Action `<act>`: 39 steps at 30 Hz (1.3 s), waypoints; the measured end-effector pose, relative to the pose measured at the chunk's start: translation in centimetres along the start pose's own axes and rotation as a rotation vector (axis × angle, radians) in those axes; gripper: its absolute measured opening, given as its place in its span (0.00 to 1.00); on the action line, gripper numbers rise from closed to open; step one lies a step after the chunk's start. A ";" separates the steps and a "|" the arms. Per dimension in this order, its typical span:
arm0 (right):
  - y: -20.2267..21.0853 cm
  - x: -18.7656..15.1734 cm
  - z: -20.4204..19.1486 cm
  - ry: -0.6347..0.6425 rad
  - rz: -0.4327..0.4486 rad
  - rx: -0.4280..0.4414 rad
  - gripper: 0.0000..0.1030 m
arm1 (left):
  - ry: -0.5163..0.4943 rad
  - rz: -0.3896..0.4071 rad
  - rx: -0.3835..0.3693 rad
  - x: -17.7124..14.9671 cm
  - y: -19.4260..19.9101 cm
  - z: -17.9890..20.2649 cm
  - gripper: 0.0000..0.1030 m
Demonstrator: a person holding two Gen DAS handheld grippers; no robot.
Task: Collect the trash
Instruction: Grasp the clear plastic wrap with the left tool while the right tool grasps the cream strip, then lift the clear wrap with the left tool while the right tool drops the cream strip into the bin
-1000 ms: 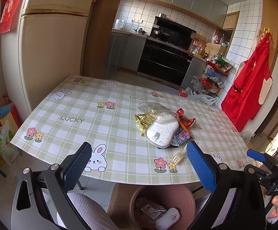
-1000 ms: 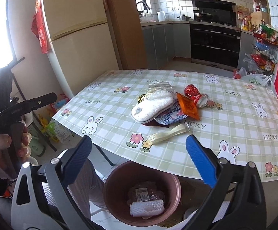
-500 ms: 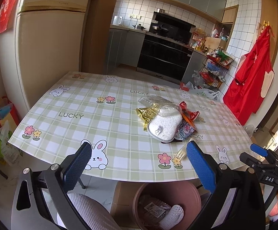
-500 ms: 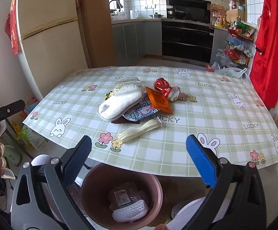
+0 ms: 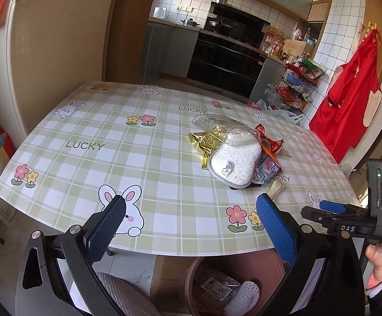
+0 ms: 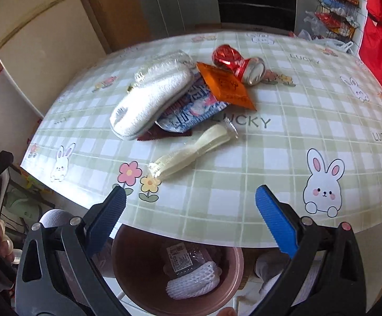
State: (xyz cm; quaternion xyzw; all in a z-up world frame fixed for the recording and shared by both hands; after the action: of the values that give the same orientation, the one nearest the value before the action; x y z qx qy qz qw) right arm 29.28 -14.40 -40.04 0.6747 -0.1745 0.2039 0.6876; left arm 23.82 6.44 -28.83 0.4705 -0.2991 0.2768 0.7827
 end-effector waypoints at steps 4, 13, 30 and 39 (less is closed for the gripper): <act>-2.7 1.3 -0.6 -0.045 -0.018 -0.016 0.85 | 0.005 -0.011 -0.010 0.5 -1.8 -0.6 0.94; -7.1 2.6 -2.3 -0.052 -0.096 -0.050 0.76 | 0.029 -0.039 -0.046 2.5 -5.9 -1.1 0.94; -7.3 2.2 2.1 -0.050 -0.077 -0.036 0.26 | 0.380 -0.152 -0.350 7.1 -16.5 1.0 0.69; -7.4 2.0 3.2 -0.072 -0.075 0.004 0.25 | 0.666 -0.217 -0.407 8.0 -23.7 -1.2 0.63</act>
State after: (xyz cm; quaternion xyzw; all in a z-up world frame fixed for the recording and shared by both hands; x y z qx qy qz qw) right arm 34.86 -17.58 -45.24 0.6890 -0.1734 0.1537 0.6868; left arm 46.33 -0.88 -36.98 0.2193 -0.0265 0.2647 0.9387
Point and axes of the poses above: each gripper's, at about its wrist camera, not at the fingertips, and y roughly against the way its jaws point, z to its right, x to its top, the point moved 9 cm from there along -y, roughly the way its jaws point, and after that the axes turned 13 degrees about -x, right-handed, at the moved point
